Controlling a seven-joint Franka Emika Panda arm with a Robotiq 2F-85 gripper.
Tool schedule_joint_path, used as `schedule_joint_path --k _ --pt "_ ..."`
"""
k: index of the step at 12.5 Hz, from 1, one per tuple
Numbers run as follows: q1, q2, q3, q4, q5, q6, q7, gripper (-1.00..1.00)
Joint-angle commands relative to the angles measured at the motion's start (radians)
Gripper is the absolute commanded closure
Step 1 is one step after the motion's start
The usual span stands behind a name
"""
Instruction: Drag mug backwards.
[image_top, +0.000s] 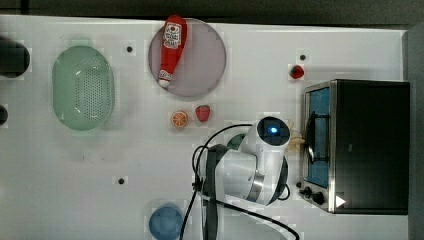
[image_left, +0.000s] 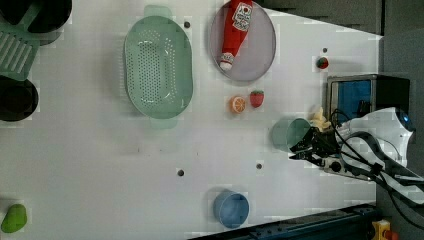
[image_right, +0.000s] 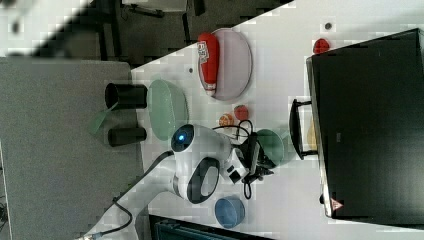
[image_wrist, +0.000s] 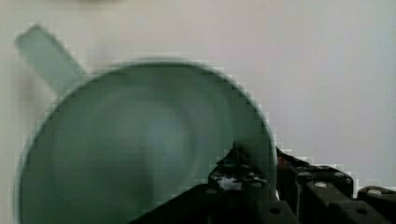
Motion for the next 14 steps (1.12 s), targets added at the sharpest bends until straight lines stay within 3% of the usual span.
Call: schedule_joint_path --k 1,4,7,11,14 --pt "-0.003 -0.010 -0.012 0.006 -0.005 -0.001 -0.002 0.65" --pt "-0.002 -0.009 -0.011 -0.001 -0.027 0.007 -0.002 0.60" --pt "0.000 -0.016 -0.007 0.005 -0.043 -0.006 -0.002 -0.05" --pt "0.021 -0.155 0.011 0.055 -0.056 -0.122 -0.026 -1.00" --pt "0.037 -0.298 0.061 0.213 -0.062 -0.248 -0.284 -1.00"
